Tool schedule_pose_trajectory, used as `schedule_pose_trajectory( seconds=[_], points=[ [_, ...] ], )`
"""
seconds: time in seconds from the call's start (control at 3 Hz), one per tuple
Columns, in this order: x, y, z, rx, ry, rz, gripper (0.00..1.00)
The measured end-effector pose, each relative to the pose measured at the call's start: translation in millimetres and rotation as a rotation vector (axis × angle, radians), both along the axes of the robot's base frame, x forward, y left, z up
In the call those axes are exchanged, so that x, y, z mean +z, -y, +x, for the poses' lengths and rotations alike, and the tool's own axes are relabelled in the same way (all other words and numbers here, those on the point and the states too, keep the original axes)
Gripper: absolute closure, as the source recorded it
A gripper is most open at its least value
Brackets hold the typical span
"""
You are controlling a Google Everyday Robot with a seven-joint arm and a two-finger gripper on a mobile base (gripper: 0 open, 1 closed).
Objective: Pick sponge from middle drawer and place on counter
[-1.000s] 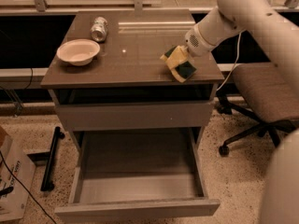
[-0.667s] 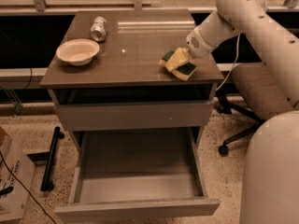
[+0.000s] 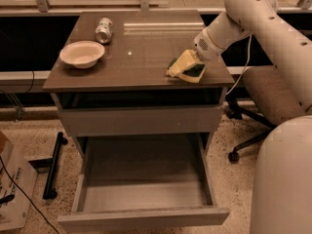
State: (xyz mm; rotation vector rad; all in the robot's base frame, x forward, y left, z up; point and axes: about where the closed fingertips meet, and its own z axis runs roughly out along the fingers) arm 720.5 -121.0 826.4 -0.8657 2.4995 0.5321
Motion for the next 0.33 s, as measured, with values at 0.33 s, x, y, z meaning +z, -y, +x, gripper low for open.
schedule_pose_trajectory(
  seconds=[0.33],
  points=[
    [0.0,0.0,0.0,0.0,0.0,0.0,0.0]
  ],
)
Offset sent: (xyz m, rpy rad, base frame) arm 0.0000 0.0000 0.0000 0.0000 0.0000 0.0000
